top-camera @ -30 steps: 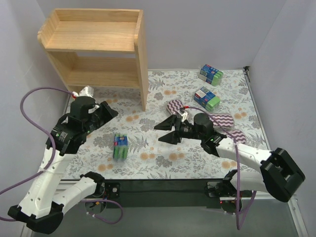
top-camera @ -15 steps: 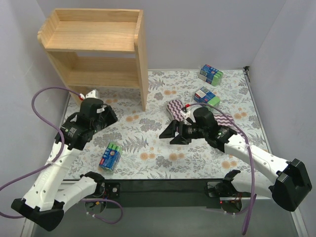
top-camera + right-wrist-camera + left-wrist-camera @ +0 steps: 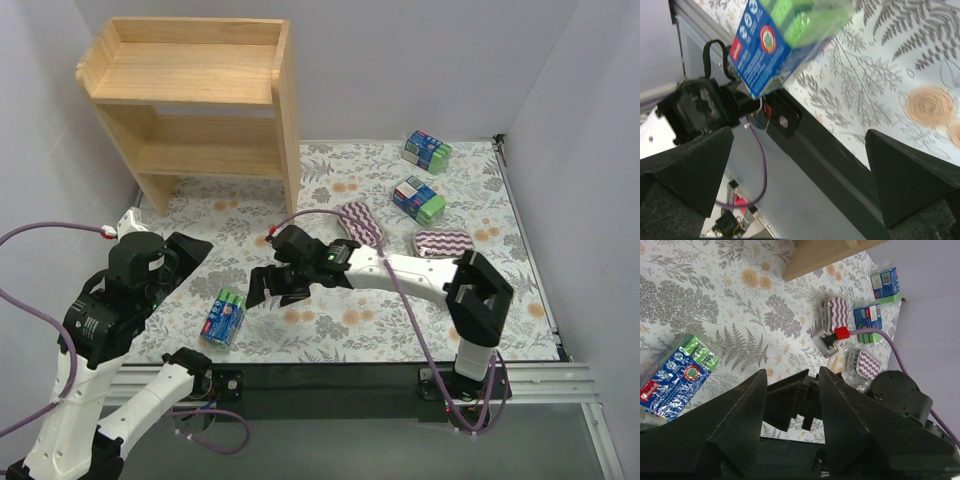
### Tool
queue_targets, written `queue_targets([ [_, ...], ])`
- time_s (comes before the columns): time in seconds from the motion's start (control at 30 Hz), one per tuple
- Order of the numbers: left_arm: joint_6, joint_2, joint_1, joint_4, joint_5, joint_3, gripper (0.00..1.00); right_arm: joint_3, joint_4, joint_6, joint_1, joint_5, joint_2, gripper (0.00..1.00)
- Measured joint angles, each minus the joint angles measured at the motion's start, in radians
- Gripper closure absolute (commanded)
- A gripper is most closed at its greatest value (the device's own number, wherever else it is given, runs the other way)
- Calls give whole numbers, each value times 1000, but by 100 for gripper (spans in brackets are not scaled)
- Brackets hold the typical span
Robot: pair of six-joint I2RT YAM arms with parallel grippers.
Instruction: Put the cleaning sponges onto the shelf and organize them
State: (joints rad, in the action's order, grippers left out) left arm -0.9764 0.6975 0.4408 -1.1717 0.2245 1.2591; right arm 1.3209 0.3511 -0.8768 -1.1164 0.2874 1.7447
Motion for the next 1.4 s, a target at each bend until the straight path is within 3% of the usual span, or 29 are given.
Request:
queue_targets([
  [0.07, -31, -15, 0, -19, 4, 0, 62, 72, 11, -16, -24, -25, 70, 1],
  [0.2, -80, -51, 0, -62, 7, 0, 62, 172, 23, -56, -44, -58, 173, 12],
  [0.7, -169, -148, 0, -146, 30, -10, 62, 266, 18, -169, -84, -52, 319, 34],
  [0.97, -186, -154, 0, -146, 36, -20, 62, 266, -40, -231, -90, -35, 344, 54],
  [1.1, -193, -161, 0, -156, 37, -23, 62, 267, -68, -261, -89, -27, 369, 72],
  [1.23, -194, -168, 0, -159, 38, -23, 62, 282, -115, -291, -88, -10, 391, 78],
  [1.27, -194, -170, 0, -160, 38, -24, 62, 282, -118, -294, -88, -9, 392, 94],
  [1.3, -194, -172, 0, -160, 37, -25, 62, 281, -120, -293, -88, -9, 392, 99],
  [1.4, -192, -180, 0, -160, 37, -27, 62, 261, -160, -307, -88, -5, 387, 99],
])
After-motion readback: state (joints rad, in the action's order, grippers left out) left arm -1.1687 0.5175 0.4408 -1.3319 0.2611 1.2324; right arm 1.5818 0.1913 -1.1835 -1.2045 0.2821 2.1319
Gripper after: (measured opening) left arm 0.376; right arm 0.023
